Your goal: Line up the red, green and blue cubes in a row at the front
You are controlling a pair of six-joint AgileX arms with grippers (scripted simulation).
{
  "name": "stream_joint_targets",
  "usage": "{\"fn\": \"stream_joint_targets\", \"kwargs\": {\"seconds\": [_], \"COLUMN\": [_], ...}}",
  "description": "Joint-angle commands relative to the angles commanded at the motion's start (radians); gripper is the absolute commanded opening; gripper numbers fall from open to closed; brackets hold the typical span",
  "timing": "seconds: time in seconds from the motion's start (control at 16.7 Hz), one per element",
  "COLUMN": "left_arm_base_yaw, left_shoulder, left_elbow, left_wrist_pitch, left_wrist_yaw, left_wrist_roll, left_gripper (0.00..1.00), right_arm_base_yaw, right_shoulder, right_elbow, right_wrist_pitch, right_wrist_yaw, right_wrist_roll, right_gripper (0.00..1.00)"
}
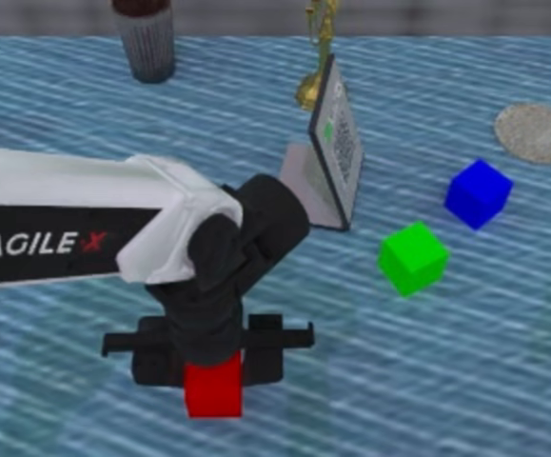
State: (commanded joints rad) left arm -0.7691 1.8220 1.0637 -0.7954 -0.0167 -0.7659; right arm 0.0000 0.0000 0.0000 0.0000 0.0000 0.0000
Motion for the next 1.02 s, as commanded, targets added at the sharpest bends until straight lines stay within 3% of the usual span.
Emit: {"fn": "stream_joint_targets", "kwargs": {"seconds": [0.24,0.3,0.84,1.02], "left_arm_base_yaw": [0.0,0.0,0.0,0.001], "left_shoulder": [0.0,0.0,-0.001,-0.026], "left_elbow": [0.0,0.0,0.003,0.054], "left_wrist_pitch": [0.0,0.0,-0.004,-0.076], "left_wrist_yaw": [0.0,0.0,0.0,-0.001], "left_wrist_roll": [0.0,0.0,0.0,-0.004], "left_gripper": [0.98,1.0,1.0,1.0], "right_arm_base_yaw": [0.0,0.0,0.0,0.0], "right_shoulder": [0.0,0.0,0.0,0.0], "right_elbow": [0.0,0.0,0.0,0.0], "right_wrist_pitch": [0.0,0.0,0.0,0.0], "right_wrist_yaw": [0.0,0.0,0.0,0.0], "right_wrist_roll": [0.0,0.0,0.0,0.0], "right_gripper": [1.0,1.0,1.0,1.0]}}
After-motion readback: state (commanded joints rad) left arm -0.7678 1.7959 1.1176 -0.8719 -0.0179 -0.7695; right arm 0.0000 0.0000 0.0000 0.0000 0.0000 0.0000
